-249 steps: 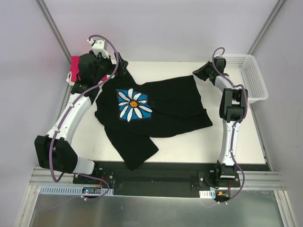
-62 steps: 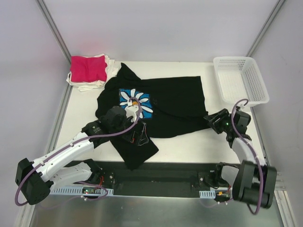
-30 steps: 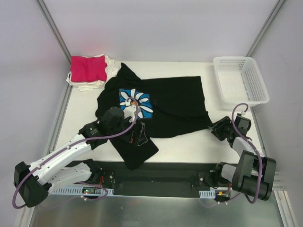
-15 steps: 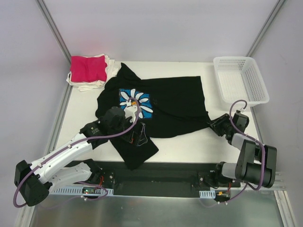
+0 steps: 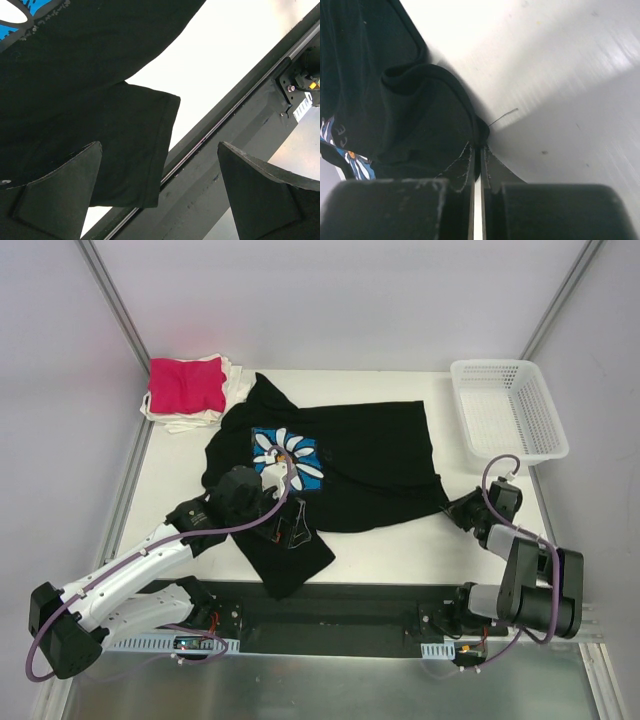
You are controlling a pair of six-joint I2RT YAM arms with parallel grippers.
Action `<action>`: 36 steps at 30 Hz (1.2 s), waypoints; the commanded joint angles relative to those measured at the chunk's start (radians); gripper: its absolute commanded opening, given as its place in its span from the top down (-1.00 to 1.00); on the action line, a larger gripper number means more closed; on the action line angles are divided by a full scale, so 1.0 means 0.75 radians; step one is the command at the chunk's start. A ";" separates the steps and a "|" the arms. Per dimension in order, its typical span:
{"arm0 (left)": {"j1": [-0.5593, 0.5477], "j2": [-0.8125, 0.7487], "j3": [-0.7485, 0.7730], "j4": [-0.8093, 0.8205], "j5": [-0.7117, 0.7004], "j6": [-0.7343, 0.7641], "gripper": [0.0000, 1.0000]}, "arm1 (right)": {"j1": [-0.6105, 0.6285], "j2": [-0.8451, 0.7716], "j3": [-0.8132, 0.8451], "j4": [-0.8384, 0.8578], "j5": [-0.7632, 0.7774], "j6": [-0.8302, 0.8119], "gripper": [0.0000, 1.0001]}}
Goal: Fold and stack the t-shirts
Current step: Flatten out the tshirt
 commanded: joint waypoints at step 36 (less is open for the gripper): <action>-0.012 -0.192 -0.121 -0.244 0.206 -0.079 -0.98 | -0.226 -0.624 0.039 -0.688 0.194 -0.164 0.26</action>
